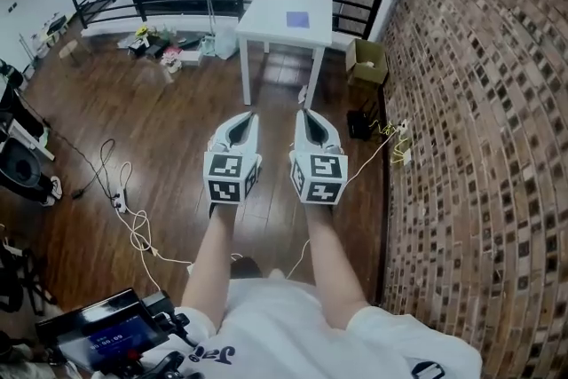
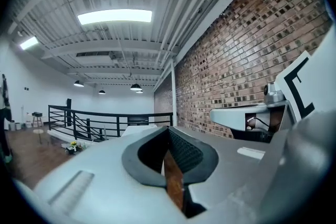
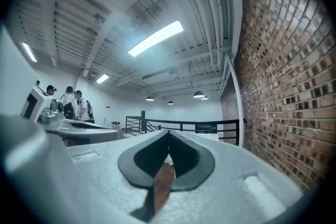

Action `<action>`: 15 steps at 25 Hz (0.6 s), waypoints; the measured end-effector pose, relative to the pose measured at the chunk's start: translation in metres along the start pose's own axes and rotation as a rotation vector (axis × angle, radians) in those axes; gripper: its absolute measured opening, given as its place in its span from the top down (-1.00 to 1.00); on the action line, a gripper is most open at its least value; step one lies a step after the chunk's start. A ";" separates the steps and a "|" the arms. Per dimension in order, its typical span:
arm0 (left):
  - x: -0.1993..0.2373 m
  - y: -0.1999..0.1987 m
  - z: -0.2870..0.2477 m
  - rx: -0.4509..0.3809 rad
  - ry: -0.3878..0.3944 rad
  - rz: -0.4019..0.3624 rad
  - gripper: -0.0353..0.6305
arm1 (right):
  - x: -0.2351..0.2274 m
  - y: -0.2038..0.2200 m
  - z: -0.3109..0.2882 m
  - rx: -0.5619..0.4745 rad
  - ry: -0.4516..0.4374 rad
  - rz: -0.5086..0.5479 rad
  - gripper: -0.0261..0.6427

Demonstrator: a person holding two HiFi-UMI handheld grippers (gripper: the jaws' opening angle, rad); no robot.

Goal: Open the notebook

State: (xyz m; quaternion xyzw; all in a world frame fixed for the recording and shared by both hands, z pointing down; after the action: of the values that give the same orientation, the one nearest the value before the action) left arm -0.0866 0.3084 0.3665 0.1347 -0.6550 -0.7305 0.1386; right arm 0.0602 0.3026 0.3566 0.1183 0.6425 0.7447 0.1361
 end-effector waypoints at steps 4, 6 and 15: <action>0.020 0.003 -0.019 0.012 -0.036 -0.004 0.84 | 0.007 0.005 -0.027 0.021 -0.032 0.031 0.96; 0.029 0.005 -0.033 0.002 -0.030 -0.002 0.84 | 0.004 0.011 -0.040 0.037 -0.028 0.049 0.97; 0.076 0.004 -0.112 -0.035 0.025 0.007 0.84 | -0.019 0.018 -0.118 0.069 0.079 0.087 0.96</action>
State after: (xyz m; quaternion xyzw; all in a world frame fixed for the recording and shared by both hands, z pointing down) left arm -0.1144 0.1766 0.3575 0.1393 -0.6407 -0.7397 0.1517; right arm 0.0358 0.1843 0.3569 0.1213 0.6671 0.7313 0.0742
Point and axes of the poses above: the fingertips, and each gripper's own axes: z backward along the fingers, x to its left, y out of its underside, the point moved 6 cm from there along z, backward along the fingers, and after that the axes turned 9 degrees about -x, right-handed, at the moved point
